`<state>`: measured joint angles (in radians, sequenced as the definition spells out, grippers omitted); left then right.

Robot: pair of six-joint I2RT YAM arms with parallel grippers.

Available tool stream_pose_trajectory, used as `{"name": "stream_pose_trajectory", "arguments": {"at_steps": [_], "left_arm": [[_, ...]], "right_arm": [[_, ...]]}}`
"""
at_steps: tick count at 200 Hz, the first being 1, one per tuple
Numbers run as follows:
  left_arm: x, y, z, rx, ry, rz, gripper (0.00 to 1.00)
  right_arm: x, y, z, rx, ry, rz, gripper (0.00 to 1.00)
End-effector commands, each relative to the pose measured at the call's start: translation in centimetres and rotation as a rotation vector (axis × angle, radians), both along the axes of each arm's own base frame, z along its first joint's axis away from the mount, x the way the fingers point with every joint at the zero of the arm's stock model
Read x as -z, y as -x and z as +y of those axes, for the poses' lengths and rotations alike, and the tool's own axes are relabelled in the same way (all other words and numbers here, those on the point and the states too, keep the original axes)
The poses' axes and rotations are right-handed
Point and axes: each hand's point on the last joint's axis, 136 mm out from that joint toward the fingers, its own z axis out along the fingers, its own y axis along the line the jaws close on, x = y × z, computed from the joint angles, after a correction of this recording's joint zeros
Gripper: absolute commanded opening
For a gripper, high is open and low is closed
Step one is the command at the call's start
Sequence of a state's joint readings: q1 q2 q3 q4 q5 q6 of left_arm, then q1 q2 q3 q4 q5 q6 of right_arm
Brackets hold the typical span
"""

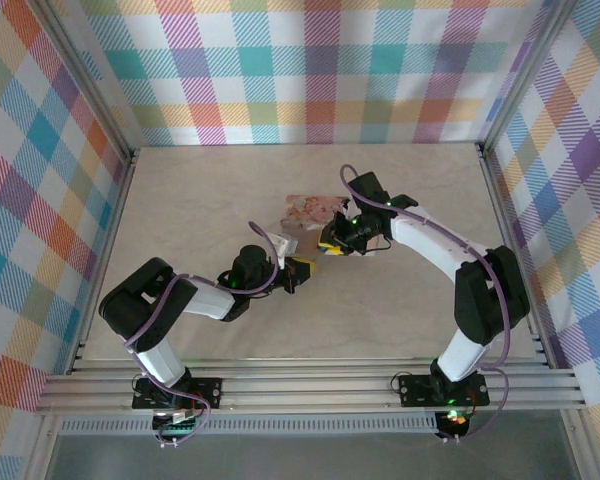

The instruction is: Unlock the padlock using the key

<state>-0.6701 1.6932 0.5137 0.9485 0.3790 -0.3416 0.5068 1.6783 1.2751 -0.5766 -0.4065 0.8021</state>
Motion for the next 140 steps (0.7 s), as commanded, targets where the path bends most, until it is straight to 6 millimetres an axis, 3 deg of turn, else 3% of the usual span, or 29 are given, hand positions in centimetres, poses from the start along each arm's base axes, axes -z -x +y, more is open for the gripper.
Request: {"name": "stream_pose_trajectory", "arguments": {"at_steps": [1,140], "left_arm": [[-2.6,-0.2,-0.8,0.009,0.027,-0.096,0.0],[-4.9,0.0,-1.4,0.032,0.078,-0.13,0.0]], "right_arm": [[-2.6,0.0,0.6,-0.006,-0.081,-0.027,0.0],[-2.8,0.1,0.7,-0.004,-0.102,-0.014,0.0]]}}
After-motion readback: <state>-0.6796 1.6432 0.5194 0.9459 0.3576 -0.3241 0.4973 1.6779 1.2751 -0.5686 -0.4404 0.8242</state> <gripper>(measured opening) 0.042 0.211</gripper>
